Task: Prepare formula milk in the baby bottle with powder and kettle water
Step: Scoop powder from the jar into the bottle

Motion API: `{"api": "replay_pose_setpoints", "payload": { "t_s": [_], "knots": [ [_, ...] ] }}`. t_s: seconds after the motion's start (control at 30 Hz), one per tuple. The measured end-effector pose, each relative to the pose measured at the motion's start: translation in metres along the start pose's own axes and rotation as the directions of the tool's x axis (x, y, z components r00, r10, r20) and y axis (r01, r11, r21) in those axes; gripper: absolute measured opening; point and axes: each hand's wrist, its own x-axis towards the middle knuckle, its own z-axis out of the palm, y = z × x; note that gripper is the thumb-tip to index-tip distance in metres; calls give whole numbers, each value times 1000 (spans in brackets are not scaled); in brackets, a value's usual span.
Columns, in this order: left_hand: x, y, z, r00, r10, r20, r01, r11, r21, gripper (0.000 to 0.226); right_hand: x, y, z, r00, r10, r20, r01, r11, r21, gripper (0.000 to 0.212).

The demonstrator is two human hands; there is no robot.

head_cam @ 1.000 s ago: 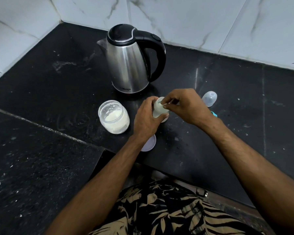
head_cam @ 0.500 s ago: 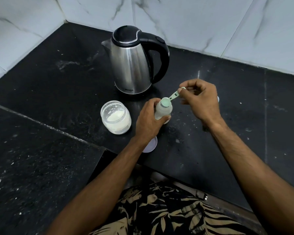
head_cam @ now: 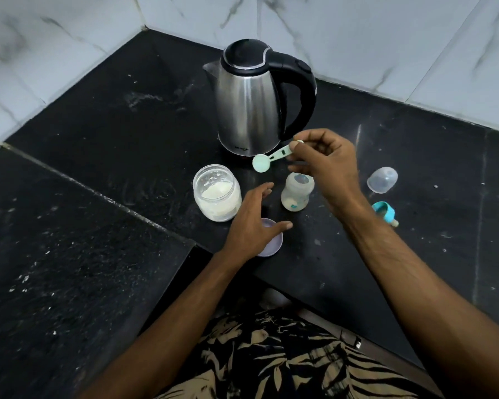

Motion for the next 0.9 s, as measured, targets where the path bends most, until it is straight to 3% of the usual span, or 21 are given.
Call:
{"api": "replay_pose_setpoints", "payload": {
  "t_s": [0.1,0.3,0.57,0.77,0.9],
  "knots": [
    [-9,0,-4,1000,14,0,-14,1000,28,84,2,3,28,996,-8,89,11,1000,-29,9],
    [-17,3,-9,1000,-9,-8,10,995,102,73,6,22,75,979,-25,204,79,962,-262,6],
    [-18,0,-7,994,-107,33,103,987,125,76,4,42,95,949,-82,306,249,788,-563,7],
    [-10,-9,1,971,-190,148,152,960,234,74,2,41,95,940,-92,330,284,746,-603,9],
    [-14,-1,-4,998,-65,-11,66,993,99,69,3,33,82,947,-141,288,282,792,-542,9]
  ]
}}
